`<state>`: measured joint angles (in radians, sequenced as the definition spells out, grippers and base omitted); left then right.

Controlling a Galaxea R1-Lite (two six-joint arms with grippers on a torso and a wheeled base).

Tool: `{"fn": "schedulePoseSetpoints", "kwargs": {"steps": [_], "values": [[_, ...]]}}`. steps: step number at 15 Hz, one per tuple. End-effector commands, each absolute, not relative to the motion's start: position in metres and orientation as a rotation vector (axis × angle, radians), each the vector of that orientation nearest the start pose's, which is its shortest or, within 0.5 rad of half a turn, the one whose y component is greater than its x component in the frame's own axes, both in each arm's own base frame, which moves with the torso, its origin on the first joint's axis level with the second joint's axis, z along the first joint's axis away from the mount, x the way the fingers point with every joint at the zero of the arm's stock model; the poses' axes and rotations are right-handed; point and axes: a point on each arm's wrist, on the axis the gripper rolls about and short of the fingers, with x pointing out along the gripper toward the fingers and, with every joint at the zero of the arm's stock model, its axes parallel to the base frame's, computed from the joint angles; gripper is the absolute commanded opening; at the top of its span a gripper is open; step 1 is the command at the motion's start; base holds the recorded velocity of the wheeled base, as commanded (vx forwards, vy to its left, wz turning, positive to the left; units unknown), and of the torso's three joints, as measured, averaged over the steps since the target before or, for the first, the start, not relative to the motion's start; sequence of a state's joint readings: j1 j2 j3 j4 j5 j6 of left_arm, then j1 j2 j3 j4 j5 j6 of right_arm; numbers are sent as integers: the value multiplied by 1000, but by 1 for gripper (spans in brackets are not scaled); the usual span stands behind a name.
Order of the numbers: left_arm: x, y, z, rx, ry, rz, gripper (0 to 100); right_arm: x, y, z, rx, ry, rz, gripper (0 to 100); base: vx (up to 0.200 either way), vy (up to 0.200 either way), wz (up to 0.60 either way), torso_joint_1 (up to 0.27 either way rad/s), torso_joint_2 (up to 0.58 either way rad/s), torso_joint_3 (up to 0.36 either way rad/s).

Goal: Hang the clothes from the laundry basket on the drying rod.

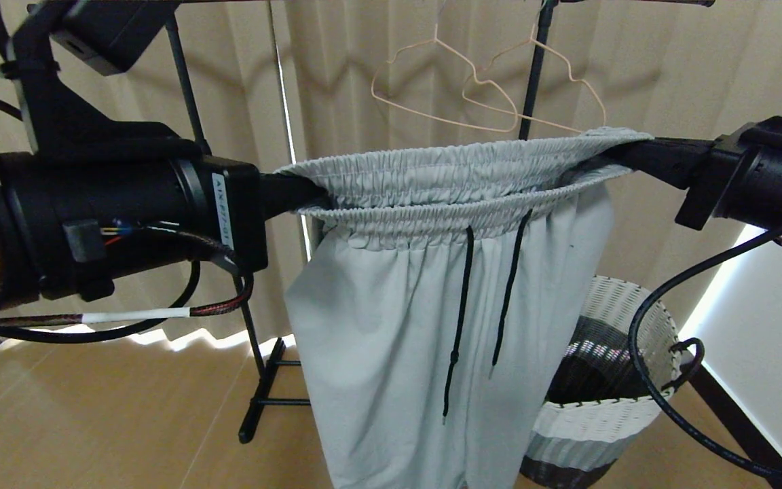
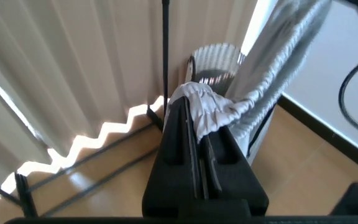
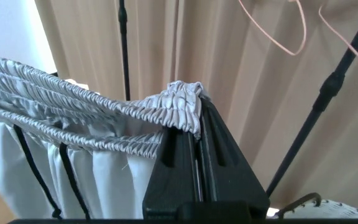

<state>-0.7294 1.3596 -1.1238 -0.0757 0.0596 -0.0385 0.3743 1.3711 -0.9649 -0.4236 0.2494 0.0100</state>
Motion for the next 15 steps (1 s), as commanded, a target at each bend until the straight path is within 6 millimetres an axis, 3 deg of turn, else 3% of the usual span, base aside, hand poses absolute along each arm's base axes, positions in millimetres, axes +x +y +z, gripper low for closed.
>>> {"fn": "schedulePoseSetpoints", "kwargs": {"steps": [1, 7, 11, 15], "values": [[176, -156, 307, 42, 162, -667, 0, 206, 87, 299, 10, -22, 626, 0, 0, 0, 0, 0, 0, 0], [203, -172, 304, 38, 143, -645, 0, 164, 73, 293, 9, -2, 649, 0, 0, 0, 0, 0, 0, 0], [223, -186, 308, 35, 138, -639, 0, 131, 77, 286, 9, 2, 864, 0, 0, 0, 0, 0, 0, 0], [232, -188, 310, 32, 130, -627, 0, 126, 80, 283, 8, 9, 917, 0, 0, 0, 0, 0, 0, 0]]}}
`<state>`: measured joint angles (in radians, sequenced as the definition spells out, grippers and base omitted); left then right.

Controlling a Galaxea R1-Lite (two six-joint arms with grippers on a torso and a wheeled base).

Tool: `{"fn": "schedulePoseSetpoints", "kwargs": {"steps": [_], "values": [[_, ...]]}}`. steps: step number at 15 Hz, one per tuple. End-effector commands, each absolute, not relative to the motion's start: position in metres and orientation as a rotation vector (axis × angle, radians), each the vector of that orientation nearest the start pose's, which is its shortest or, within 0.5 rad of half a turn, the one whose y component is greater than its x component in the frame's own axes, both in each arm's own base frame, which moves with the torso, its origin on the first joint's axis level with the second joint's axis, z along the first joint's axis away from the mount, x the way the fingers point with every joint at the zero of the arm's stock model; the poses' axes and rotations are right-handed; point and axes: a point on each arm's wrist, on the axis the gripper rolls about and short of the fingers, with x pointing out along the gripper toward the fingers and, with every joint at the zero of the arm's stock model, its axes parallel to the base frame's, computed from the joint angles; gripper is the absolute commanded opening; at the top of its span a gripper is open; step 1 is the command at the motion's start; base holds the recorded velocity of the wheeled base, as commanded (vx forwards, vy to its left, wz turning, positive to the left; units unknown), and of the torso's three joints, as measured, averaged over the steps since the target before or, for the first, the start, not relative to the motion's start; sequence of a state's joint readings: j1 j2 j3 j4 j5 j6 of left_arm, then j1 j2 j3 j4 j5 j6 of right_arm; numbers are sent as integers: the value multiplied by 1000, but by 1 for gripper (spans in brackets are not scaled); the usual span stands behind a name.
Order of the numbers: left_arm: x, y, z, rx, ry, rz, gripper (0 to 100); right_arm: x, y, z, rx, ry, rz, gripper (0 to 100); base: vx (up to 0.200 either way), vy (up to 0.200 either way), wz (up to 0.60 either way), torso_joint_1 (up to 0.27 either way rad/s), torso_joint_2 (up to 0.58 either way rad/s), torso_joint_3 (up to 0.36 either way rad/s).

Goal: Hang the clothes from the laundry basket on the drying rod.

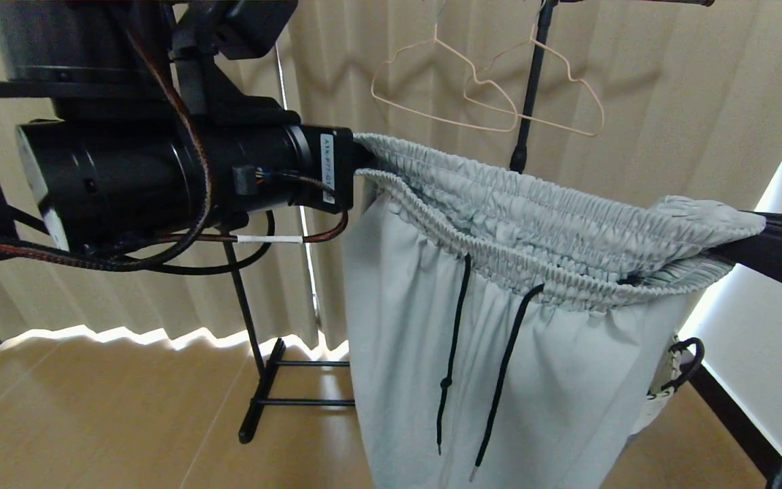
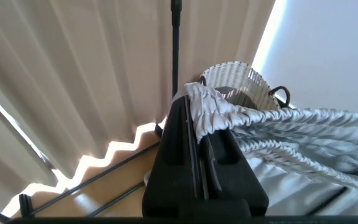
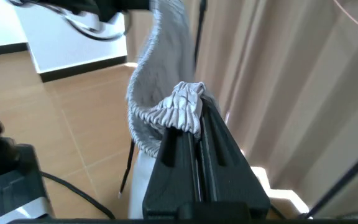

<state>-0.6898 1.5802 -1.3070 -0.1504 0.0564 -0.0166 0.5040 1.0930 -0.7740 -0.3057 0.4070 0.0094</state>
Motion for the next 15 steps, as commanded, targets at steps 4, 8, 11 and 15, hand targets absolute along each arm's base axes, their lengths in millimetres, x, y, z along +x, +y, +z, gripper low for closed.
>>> {"fn": "schedulePoseSetpoints", "kwargs": {"steps": [4, 8, 11, 15], "values": [[229, -185, 312, 33, 128, -629, 0, 137, 85, 283, 6, 21, 906, 0, 0, 0, 0, 0, 0, 0], [190, -155, 335, 39, 147, -663, 0, 193, 98, 299, 9, -26, 830, 0, 0, 0, 0, 0, 0, 0], [154, -129, 352, 24, 134, -791, 0, 231, 109, 308, 10, -76, 811, 0, 0, 0, 0, 0, 0, 0], [127, -111, 355, 18, 131, -897, 0, 247, 116, 314, 12, -93, 808, 0, 0, 0, 0, 0, 0, 0]]}}
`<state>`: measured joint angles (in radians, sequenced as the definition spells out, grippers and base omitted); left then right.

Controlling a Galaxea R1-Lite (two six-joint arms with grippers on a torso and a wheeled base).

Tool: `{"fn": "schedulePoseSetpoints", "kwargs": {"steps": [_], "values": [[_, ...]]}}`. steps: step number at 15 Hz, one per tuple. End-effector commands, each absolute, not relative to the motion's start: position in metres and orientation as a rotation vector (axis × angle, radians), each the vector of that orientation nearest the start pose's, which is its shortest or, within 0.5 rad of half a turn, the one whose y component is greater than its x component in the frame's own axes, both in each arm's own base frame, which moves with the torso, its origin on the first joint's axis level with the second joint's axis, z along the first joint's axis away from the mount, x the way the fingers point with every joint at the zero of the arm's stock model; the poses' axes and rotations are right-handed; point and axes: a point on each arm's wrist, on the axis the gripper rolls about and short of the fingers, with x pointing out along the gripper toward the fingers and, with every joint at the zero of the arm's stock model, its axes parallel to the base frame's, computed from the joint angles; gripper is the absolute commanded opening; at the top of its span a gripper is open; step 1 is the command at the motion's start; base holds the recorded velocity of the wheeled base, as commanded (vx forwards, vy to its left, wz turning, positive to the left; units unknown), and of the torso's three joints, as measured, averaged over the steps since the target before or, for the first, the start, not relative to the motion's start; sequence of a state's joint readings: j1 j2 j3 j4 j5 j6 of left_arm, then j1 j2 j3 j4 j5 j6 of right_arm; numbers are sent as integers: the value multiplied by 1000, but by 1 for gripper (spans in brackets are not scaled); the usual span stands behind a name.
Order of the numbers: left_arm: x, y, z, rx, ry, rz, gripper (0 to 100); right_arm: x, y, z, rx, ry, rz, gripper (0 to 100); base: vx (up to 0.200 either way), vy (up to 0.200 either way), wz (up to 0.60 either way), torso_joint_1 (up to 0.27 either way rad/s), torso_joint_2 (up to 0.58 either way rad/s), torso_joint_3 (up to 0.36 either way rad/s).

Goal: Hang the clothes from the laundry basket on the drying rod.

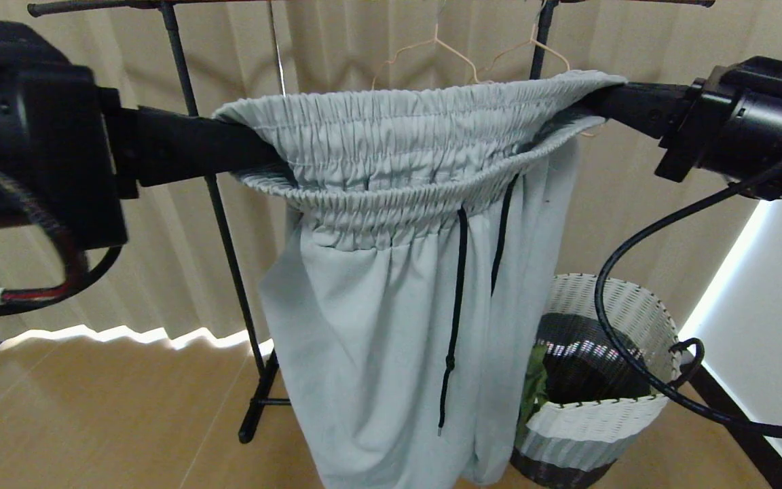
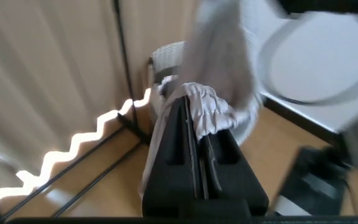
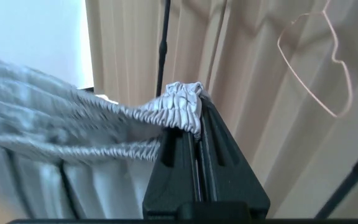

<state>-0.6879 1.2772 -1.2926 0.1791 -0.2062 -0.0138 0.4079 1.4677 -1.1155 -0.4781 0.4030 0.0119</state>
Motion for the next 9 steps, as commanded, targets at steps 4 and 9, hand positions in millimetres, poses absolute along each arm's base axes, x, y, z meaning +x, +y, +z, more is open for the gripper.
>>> {"fn": "schedulePoseSetpoints", "kwargs": {"steps": [4, 9], "values": [[143, -122, 346, 33, 146, -880, 0, 239, 107, 313, 7, -90, 785, 0, 0, 0, 0, 0, 0, 0], [190, -151, 327, 103, 127, -634, 0, 217, 81, 322, 3, -107, 721, 0, 0, 0, 0, 0, 0, 0]]}}
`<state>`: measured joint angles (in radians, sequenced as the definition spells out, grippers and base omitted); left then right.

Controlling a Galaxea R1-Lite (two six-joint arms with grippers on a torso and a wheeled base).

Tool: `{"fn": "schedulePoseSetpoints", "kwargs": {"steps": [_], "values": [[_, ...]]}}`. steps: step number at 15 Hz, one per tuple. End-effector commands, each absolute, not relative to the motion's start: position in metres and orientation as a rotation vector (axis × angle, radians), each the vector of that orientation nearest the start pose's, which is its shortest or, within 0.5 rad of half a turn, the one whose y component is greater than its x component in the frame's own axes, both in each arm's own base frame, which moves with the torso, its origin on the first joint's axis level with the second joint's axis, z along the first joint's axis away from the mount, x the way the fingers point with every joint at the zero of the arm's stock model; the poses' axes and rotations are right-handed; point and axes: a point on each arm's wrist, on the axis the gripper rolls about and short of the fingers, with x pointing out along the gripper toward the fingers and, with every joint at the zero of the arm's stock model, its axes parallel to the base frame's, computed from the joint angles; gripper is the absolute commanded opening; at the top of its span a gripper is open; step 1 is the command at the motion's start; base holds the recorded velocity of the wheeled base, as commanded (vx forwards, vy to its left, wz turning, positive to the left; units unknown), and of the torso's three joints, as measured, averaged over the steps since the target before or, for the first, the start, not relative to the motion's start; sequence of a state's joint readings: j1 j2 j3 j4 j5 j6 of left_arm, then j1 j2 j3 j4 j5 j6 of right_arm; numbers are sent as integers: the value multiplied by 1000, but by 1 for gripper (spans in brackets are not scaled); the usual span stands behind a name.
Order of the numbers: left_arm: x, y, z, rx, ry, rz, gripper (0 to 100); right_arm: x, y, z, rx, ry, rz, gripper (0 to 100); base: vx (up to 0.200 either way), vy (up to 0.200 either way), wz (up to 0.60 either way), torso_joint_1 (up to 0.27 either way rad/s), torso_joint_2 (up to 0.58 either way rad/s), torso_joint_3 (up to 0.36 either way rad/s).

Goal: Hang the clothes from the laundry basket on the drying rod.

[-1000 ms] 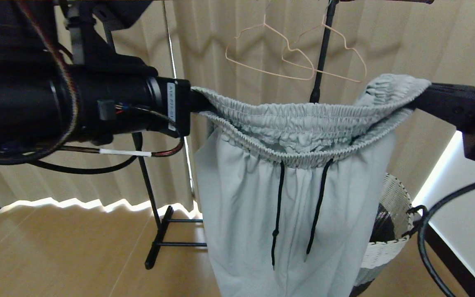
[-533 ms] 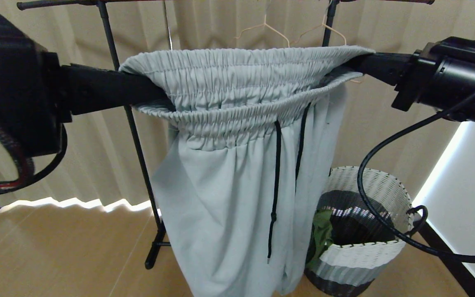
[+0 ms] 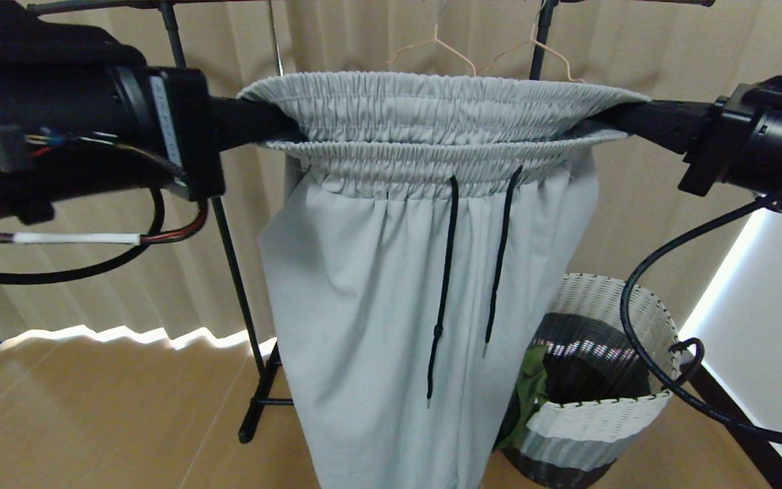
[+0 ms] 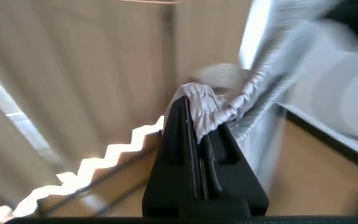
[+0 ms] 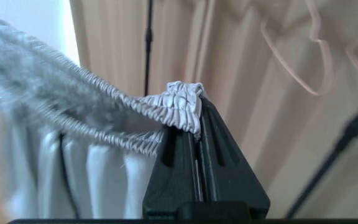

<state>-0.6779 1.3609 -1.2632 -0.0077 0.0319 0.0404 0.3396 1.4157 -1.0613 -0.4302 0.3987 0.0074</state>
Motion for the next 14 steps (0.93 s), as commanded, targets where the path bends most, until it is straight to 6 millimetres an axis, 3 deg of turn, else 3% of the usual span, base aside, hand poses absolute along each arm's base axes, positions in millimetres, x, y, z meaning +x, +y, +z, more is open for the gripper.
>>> {"fn": "schedulePoseSetpoints", "kwargs": {"steps": [1, 3, 5, 10, 14], "values": [[190, -152, 327, 105, 128, -636, 0, 215, 81, 318, 4, -79, 721, 0, 0, 0, 0, 0, 0, 0], [190, -153, 315, 121, 165, -638, 0, 214, 81, 304, 6, -32, 721, 0, 0, 0, 0, 0, 0, 0], [190, -152, 309, 126, 180, -638, 0, 215, 81, 301, 6, -25, 721, 0, 0, 0, 0, 0, 0, 0], [189, -152, 321, 120, 123, -639, 0, 216, 81, 300, 6, -21, 721, 0, 0, 0, 0, 0, 0, 0], [189, -152, 316, 126, 139, -639, 0, 214, 81, 290, -30, 7, 721, 0, 0, 0, 0, 0, 0, 0]]}}
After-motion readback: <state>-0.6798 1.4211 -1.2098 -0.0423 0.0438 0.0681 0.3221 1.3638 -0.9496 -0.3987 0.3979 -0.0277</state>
